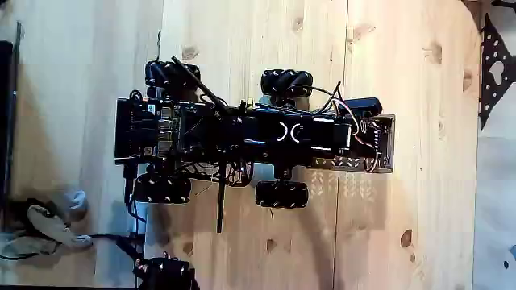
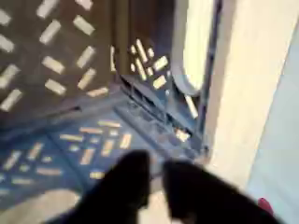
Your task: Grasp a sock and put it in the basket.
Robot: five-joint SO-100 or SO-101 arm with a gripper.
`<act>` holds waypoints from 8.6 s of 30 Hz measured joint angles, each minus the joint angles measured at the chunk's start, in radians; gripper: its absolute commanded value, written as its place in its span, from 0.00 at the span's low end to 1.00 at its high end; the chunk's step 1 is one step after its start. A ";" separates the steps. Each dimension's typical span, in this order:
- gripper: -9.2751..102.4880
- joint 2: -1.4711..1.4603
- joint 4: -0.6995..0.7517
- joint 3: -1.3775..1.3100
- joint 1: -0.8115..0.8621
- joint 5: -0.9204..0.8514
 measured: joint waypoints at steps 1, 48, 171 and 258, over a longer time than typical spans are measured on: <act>0.08 0.000 0.000 0.000 0.000 0.000; 0.08 0.000 0.000 0.000 0.000 0.000; 0.08 -2.091 -0.495 -1.790 0.288 0.383; 0.44 -2.714 -0.531 -1.799 0.552 -0.548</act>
